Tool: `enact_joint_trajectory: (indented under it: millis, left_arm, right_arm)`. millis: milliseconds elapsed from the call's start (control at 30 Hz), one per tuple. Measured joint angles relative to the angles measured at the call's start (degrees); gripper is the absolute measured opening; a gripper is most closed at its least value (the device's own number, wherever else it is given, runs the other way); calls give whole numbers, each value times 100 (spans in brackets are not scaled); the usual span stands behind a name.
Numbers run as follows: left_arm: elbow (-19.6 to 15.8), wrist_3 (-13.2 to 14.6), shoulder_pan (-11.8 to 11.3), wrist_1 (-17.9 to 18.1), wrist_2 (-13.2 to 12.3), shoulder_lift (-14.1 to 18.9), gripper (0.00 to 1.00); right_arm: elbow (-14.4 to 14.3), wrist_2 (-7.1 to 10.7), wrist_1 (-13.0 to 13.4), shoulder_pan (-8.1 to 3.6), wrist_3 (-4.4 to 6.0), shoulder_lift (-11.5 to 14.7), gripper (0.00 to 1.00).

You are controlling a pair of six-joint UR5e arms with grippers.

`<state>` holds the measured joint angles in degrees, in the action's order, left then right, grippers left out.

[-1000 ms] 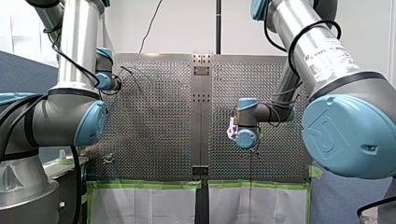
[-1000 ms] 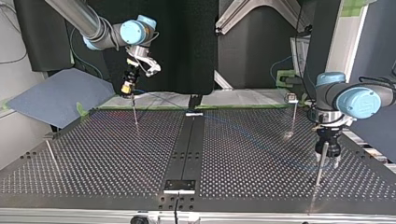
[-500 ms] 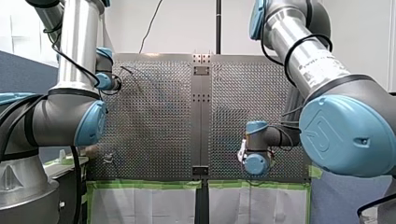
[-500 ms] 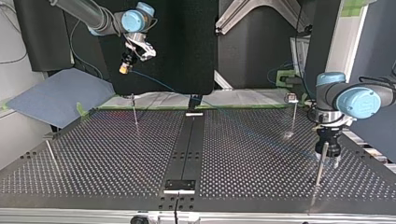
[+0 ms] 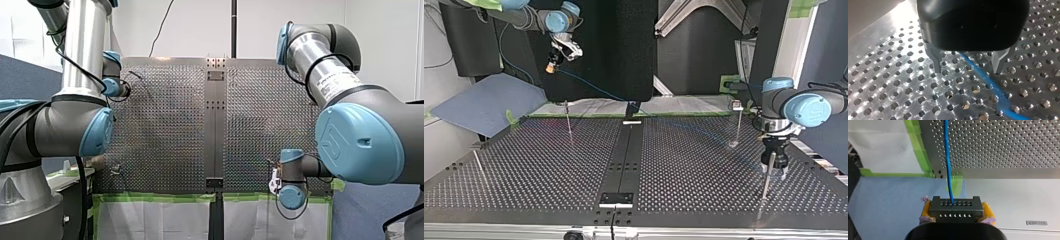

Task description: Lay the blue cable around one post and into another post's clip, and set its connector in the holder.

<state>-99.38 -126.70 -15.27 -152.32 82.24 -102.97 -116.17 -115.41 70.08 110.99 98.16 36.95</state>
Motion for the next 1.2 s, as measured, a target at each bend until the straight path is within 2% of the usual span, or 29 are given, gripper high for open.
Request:
enact_joint_trajectory:
  millis: [167, 300, 433, 567, 667, 867, 1200]
  left_arm:
    - [0, 5, 23, 0, 18, 0, 100]
    - [0, 8, 39, 0, 52, 0, 100]
    - [0, 13, 42, 0, 65, 1, 100]
    - [0, 14, 43, 0, 68, 0, 100]
    - [0, 19, 45, 0, 73, 0, 100]
    - [0, 23, 56, 0, 79, 1, 100]
    - [0, 23, 81, 0, 94, 1, 100]
  right_arm:
    - [220, 228, 194, -227, -60, -227, 36]
    - [404, 412, 127, -412, -117, -412, 36]
    - [609, 616, 71, -617, -122, -617, 36]
    - [822, 851, 70, -850, -83, -821, 36]
    - [911, 1012, 56, -1012, -33, -874, 36]
    - [965, 1357, 23, -1357, 23, -893, 36]
    - [1000, 1852, -11, -1851, 166, -988, 36]
